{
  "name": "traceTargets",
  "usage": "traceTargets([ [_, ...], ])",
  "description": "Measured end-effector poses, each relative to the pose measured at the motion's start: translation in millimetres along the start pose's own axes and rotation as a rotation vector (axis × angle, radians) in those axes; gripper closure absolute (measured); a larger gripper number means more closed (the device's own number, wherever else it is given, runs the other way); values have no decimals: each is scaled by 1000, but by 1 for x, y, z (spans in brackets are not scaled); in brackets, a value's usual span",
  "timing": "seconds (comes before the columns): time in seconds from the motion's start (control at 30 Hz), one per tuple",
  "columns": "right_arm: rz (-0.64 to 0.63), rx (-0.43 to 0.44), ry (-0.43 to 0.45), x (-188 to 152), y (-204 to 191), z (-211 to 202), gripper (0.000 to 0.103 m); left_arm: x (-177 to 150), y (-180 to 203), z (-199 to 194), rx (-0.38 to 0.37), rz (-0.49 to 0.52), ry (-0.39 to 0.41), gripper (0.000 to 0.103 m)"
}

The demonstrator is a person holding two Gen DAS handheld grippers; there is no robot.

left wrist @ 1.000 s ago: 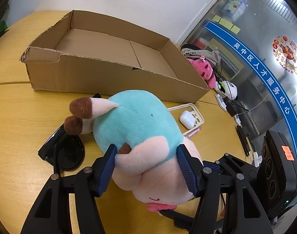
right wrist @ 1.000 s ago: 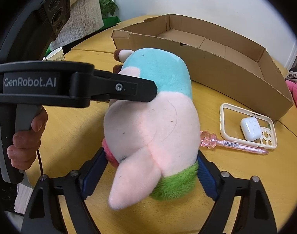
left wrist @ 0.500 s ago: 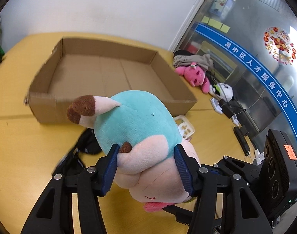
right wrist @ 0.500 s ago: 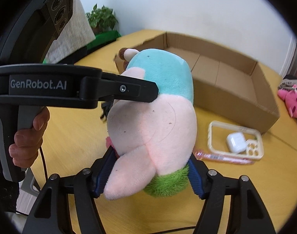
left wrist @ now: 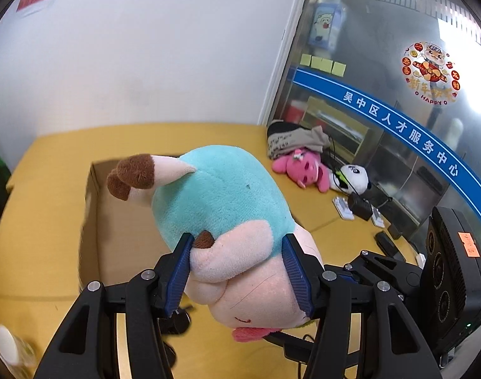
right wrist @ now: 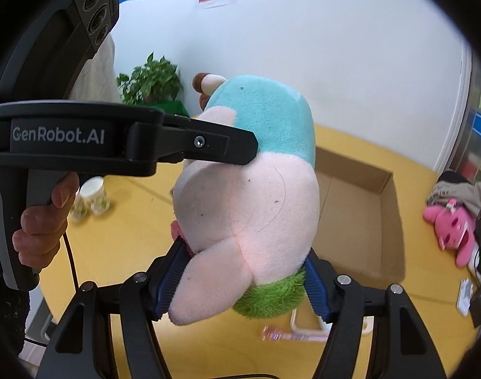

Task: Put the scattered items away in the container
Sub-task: 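Lift the plush pig with both tools and lower it into the box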

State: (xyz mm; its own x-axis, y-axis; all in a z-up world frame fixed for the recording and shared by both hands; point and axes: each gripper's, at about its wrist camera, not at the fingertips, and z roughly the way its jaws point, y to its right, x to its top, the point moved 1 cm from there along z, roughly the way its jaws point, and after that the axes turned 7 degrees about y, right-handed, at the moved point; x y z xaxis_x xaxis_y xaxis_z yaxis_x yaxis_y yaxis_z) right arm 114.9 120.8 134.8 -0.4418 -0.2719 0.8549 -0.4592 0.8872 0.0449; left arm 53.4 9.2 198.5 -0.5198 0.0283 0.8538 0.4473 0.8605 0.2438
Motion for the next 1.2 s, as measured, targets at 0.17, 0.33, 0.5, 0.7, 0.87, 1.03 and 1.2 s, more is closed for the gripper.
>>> traceTargets([
  [0.17,-4,-14,22,28,4,12,36,31,-18,13,-3,21,12,42],
  [0.33,12,-12,29,56,13,41,36,60,-45,37,2,34,5,42],
  [0.5,41,4,12,88,25,87,36,91,-83,68,19,31,-18,42],
  [0.7,88,32,-28,121,37,151,36,118,-137,114,38,-2,-56,42],
  [0.87,140,52,-99,126,45,214,36,117,-181,162,58,-38,-127,42],
  [1.03,219,74,-192,108,51,276,36,94,-223,215,74,-91,-225,42],
  [1.2,319,102,-306,72,54,333,36,59,-250,262,96,-112,-343,42],
])
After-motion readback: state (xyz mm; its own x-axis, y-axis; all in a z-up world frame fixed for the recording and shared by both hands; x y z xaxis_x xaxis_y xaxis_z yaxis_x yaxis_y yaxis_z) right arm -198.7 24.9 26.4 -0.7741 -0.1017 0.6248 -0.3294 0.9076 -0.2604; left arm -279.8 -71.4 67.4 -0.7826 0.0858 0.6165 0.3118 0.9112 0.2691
